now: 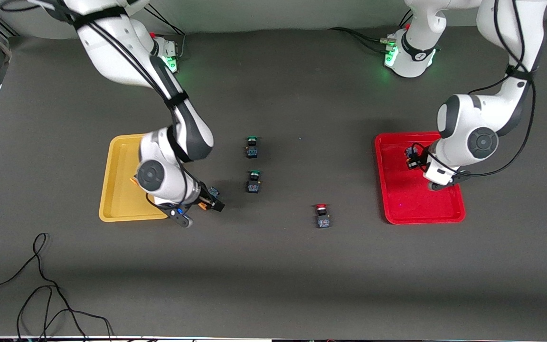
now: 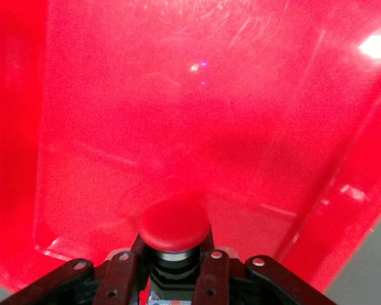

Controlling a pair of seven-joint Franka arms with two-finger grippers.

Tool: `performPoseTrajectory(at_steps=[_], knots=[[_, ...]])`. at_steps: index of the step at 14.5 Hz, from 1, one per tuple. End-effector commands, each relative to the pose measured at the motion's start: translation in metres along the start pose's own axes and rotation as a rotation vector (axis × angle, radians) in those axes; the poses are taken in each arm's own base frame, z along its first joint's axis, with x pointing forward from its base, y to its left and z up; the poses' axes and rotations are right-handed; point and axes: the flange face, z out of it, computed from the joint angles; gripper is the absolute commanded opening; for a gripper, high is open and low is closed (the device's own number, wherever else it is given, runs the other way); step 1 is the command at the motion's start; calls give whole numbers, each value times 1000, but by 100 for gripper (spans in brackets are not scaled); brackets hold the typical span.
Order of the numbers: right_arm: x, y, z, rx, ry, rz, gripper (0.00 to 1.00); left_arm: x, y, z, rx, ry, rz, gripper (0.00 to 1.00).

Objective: Place red and yellow buttons in trays
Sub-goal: 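Grasp the second orange button with the right gripper while the left gripper grasps a red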

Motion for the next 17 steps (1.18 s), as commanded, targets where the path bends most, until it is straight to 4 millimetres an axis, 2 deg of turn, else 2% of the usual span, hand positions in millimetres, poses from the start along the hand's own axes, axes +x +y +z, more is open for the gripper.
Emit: performPoseTrajectory(at_steps=[1, 2, 3, 4, 6, 8, 10, 11, 12, 14, 15, 16, 17], knots=[[-5, -6, 16, 4, 6, 37, 100, -4, -3, -1, 5, 10, 53, 93], [-5, -6, 17, 3, 5, 36, 98, -5, -3, -15, 6, 9, 67, 100], [-5, -4, 17, 2, 4, 37, 88, -6, -1, -41, 8, 3, 71, 100], [-4, -3, 12, 6, 6, 39, 73, -5, 2, -71, 12, -9, 74, 100], [-2, 3, 6, 8, 10, 47, 30, -2, 10, -139, 27, -57, 82, 100], [4, 14, -4, 10, 11, 62, 7, 1, 17, -211, 22, -82, 87, 100], [18, 29, -22, 11, 19, 71, 3, -7, 32, -273, 17, -62, 104, 100], [24, 36, -32, 2, 11, 75, 2, -10, 39, -297, 10, -43, 117, 100], [32, 43, -54, 8, 9, 75, 2, -13, 50, -317, -3, -12, 130, 100], [45, 62, -104, 15, -20, 50, 2, -22, 82, -335, -16, 36, 118, 100], [53, 77, -123, 22, -26, 12, 2, -24, 106, -339, -21, 53, 104, 100], [70, 99, -130, 20, -20, -14, 2, -27, 137, -339, -23, 64, 91, 100], [81, 120, -122, 7, -19, -35, 2, -27, 165, -333, -24, 68, 65, 99]])
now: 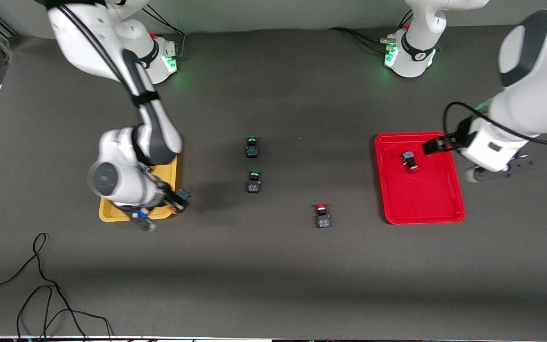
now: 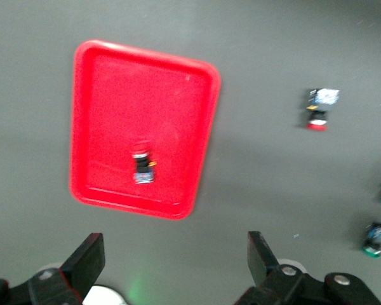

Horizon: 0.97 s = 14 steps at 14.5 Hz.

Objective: Place red and yellow buttons in trays
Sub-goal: 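Grasp the second orange button with the right gripper while the left gripper grasps a red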

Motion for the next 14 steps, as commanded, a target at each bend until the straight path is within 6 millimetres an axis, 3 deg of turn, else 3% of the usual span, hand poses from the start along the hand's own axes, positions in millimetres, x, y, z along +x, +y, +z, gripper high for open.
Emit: performPoseTrajectory(at_steps=[1, 4, 5, 8, 10, 11, 12, 13, 14], knots=[[19, 53, 7, 5, -15, -65, 2, 13, 86, 24, 14, -11, -69, 99], [27, 93, 50, 12, 24, -87, 3, 15, 152, 77, 14, 24, -101, 99], [26, 103, 58, 38, 8, -78, 3, 17, 169, 110, 19, 19, -116, 99], [19, 112, 74, 51, -30, -94, 6, 30, 196, 191, 2, 23, -121, 98], [20, 112, 78, 46, -26, -111, 15, 30, 210, 236, -9, 40, -76, 97], [20, 112, 78, 45, -25, -113, 29, 32, 215, 260, -9, 51, -55, 97], [20, 111, 79, 46, -19, -116, 68, 30, 225, 276, -19, 69, -24, 96], [20, 110, 78, 48, -17, -117, 100, 33, 228, 291, -25, 76, -10, 96], [19, 108, 77, 50, -16, -119, 100, 33, 231, 301, -33, 84, -3, 96]])
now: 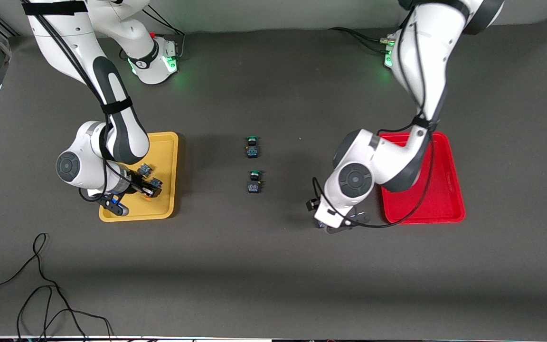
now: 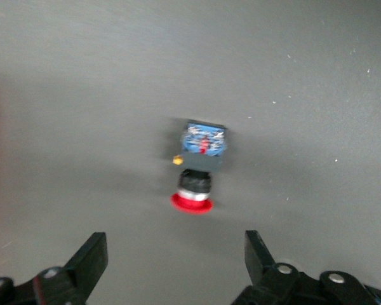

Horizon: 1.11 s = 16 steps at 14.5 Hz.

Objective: Place red and yellow buttons in trays
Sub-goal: 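Lower the orange button into the yellow tray and open the right gripper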

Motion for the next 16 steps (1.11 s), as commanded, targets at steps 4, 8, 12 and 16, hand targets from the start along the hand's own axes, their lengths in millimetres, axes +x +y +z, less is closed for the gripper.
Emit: performPoseTrajectory(at_steps=[4, 8, 12, 16], knots=[[-9, -18, -46, 91, 50, -57, 100, 0, 6, 41, -14, 47, 128, 89], [-26, -30, -133, 122, 142, -188, 100, 3, 3, 63, -38, 74, 130, 80], [-48, -47, -249, 9, 187, -365, 100, 7, 1, 62, -38, 77, 180, 0], [-80, -20, -333, 39, 150, -379, 100, 17, -18, 6, -7, 27, 129, 0]])
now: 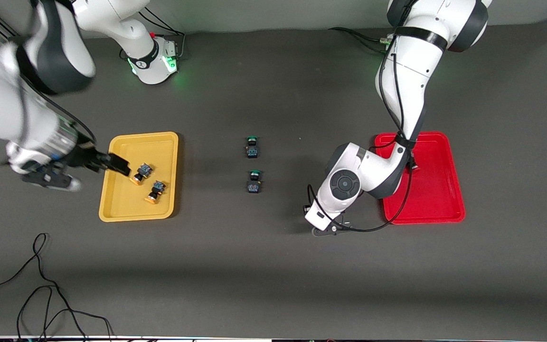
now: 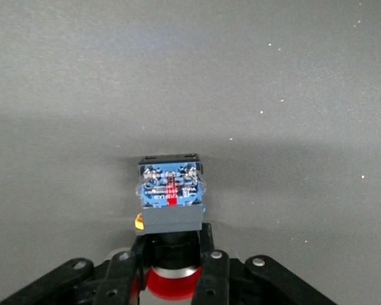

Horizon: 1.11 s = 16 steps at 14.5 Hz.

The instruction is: Place red and yellow buttons in trays

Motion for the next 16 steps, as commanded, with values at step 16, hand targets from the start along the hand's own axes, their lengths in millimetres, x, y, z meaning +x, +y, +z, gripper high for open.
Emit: performPoseTrajectory(at_steps=[16], knots=[[-57, 7, -90, -89, 64, -163, 100, -61, -305, -270, 82, -98, -56, 0]])
